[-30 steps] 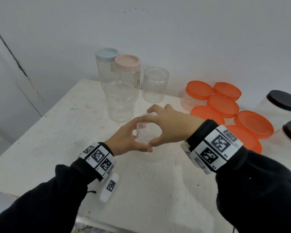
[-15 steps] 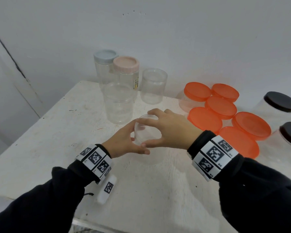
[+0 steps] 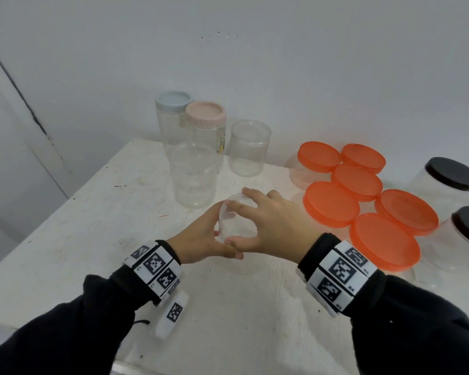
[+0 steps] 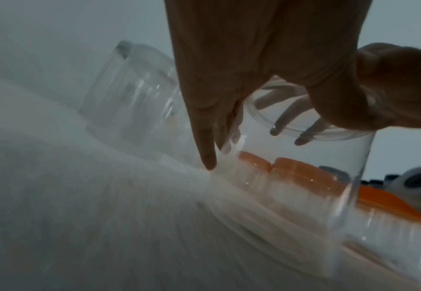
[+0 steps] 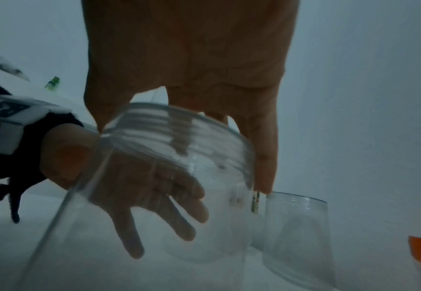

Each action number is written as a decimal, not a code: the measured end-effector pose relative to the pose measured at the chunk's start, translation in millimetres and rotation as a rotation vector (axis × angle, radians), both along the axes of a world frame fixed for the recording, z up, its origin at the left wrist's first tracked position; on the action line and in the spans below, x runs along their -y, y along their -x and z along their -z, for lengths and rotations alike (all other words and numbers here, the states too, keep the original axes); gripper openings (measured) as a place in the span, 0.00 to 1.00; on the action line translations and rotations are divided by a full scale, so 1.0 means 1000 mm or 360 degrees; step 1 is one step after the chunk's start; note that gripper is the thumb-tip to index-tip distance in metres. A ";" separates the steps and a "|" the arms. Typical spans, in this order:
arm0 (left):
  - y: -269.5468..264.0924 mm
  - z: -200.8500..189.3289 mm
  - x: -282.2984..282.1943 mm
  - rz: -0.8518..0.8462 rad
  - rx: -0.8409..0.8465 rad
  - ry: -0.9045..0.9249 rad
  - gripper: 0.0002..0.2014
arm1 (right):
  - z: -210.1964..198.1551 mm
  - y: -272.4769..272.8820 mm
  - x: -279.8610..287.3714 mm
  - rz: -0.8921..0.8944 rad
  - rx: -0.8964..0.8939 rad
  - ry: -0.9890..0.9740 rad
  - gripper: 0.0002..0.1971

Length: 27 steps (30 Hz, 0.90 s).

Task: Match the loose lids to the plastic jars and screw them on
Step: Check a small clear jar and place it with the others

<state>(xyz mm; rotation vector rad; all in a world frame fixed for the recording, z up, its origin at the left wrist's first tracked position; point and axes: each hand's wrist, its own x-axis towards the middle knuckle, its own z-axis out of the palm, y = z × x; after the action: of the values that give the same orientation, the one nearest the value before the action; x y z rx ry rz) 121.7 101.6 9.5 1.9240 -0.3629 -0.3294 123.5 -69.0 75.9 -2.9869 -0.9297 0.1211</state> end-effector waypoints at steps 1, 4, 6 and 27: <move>-0.002 -0.002 -0.001 0.0052 -0.0009 -0.0038 0.50 | 0.000 0.000 0.001 -0.0004 -0.0002 -0.0023 0.36; -0.004 -0.010 -0.007 0.0199 0.0034 -0.0220 0.46 | 0.001 -0.002 0.006 -0.0032 -0.0038 -0.0086 0.38; -0.002 -0.010 -0.016 0.0232 0.0039 -0.0326 0.43 | 0.003 -0.004 0.011 -0.0058 -0.0090 -0.0146 0.36; -0.073 -0.017 -0.072 -0.0674 0.0791 -0.0738 0.37 | 0.042 -0.086 0.013 0.0428 0.0560 -0.0698 0.17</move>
<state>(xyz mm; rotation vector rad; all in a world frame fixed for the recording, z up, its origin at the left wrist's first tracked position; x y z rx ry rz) 194.4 174.1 26.9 2.4703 -0.1965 0.3866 209.5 -81.9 33.7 -2.7154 -0.4723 -0.5505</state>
